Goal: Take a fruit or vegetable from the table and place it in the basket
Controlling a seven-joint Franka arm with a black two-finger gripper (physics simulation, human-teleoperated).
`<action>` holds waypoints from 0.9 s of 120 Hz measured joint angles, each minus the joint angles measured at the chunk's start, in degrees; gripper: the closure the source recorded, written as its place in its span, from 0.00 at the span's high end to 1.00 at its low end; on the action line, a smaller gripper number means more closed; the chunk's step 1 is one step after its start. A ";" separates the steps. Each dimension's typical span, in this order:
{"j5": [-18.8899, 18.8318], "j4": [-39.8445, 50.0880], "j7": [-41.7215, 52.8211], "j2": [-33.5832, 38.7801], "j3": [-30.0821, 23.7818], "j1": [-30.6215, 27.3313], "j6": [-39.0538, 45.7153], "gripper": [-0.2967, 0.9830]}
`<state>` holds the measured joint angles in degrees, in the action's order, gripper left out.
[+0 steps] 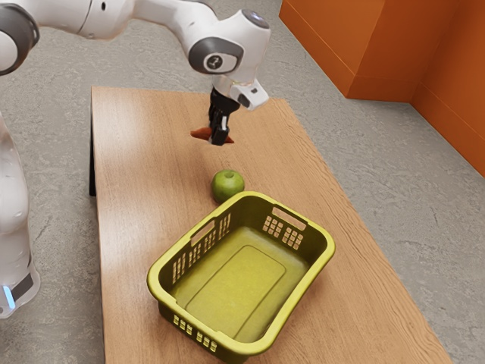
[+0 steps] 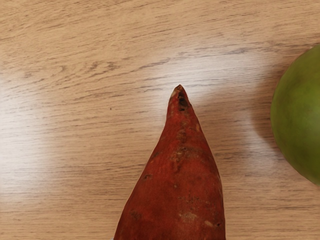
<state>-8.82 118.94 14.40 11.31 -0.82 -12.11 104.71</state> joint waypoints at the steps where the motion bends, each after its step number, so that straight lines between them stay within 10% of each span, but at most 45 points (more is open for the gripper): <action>1: 0.00 -0.14 0.00 0.00 -0.15 -0.02 -0.01 0.34; 108: 6.07 -7.42 0.06 -0.17 -18.71 0.44 -0.81 0.35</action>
<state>-2.75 111.52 14.47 11.14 -19.54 -11.68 103.91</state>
